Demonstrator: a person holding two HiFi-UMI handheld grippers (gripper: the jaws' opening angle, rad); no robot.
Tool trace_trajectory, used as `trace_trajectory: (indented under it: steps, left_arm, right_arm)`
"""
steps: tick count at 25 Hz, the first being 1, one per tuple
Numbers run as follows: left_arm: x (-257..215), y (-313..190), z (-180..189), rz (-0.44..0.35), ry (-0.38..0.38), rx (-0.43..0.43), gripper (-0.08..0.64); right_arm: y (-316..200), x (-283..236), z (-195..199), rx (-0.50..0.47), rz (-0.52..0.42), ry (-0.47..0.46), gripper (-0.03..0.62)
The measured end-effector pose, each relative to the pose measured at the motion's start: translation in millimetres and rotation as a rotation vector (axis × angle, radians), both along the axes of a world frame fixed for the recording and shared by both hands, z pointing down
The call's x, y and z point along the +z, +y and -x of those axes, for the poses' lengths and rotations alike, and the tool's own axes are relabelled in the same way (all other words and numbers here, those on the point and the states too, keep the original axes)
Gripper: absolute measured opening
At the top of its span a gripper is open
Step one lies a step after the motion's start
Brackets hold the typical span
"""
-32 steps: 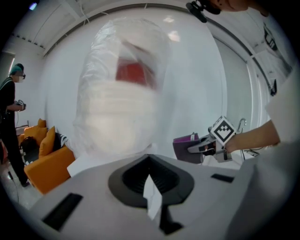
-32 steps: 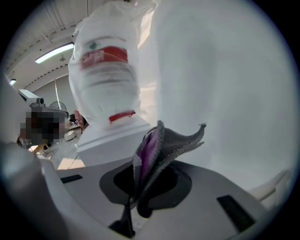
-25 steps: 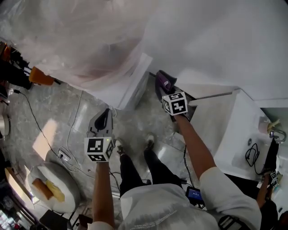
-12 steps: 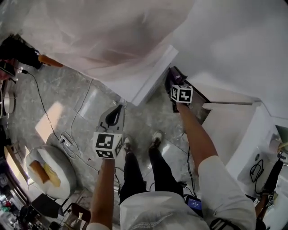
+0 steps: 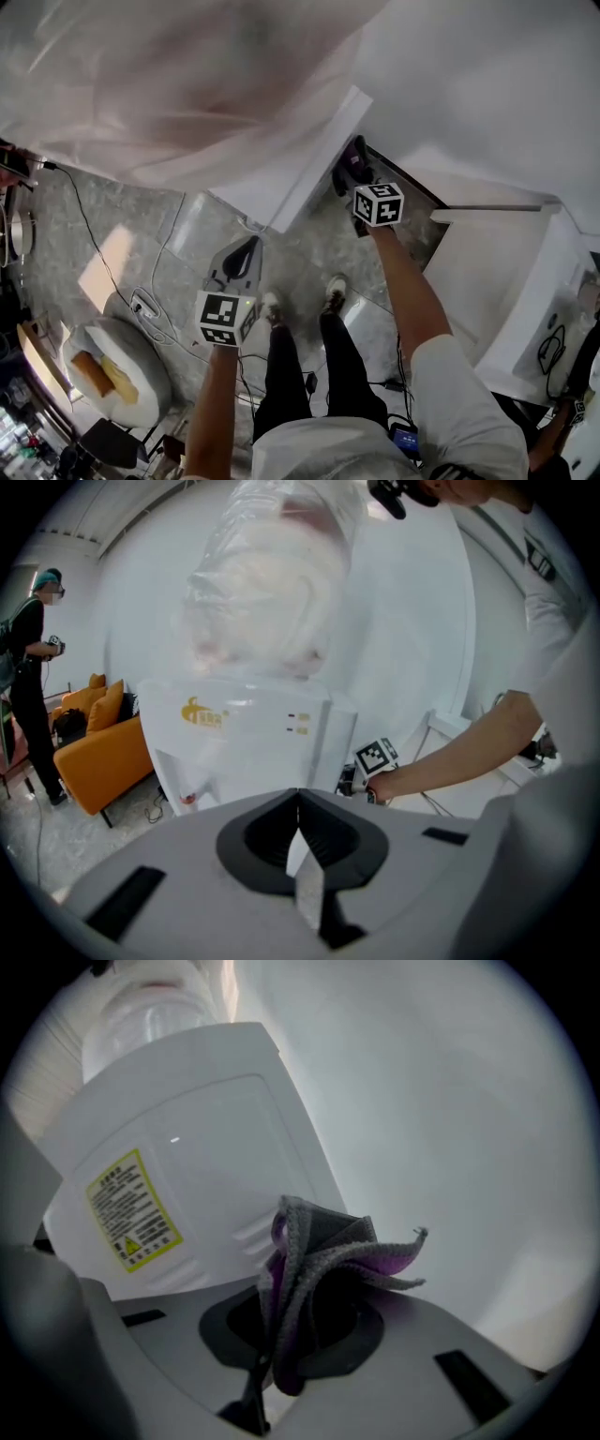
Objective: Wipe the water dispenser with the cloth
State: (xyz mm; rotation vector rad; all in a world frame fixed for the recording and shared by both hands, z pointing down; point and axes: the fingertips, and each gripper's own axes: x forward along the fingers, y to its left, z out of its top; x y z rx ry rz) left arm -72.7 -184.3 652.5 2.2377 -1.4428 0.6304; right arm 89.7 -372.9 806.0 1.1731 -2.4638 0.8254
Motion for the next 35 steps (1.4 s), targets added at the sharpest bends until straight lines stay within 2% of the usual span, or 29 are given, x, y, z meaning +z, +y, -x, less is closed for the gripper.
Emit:
trace_trajectory:
  steps: [3,7,16,19,23,25,27,32,35]
  left_arm:
    - [-2,4,-10,-0.01,0.036,0.035,0.017]
    - [-3,8,-14,-0.002,0.022,0.065,0.016]
    - [-22,16,0,-0.029,0.017,0.057,0.017]
    - [-28,19,1,-0.029,0.015,0.069,0.017]
    - [-33,22,0,-0.032,0.012,0.1,0.017]
    - [-35,23,-1,-0.034,0.004,0.116,0.017]
    - [-34,24,-1,-0.033,0.006,0.121,0.017]
    - [-24,26,4,-0.018,0.032,0.093,0.017]
    - [-19,28,10,-0.004,0.06,0.057,0.017]
  right_arm:
    - [31,-2,14,-0.068,0.016,-0.081,0.055]
    - [60,-11,31,-0.103,0.029,-0.17,0.055]
    - [108,-69,57,-0.16,0.008,-0.284,0.055]
    - [117,-96,60,-0.153,-0.019,-0.331,0.055]
    - [107,-130,51,-0.094,-0.042,-0.422,0.055]
    - [87,-140,38,-0.06,-0.063,-0.406,0.055]
    - [61,-147,24,-0.044,-0.101,-0.349,0.055]
    - [-5,-159,-8,-0.04,-0.211,-0.128,0.055]
    - [-23,-166,-18,-0.068,-0.26,-0.019,0.055]
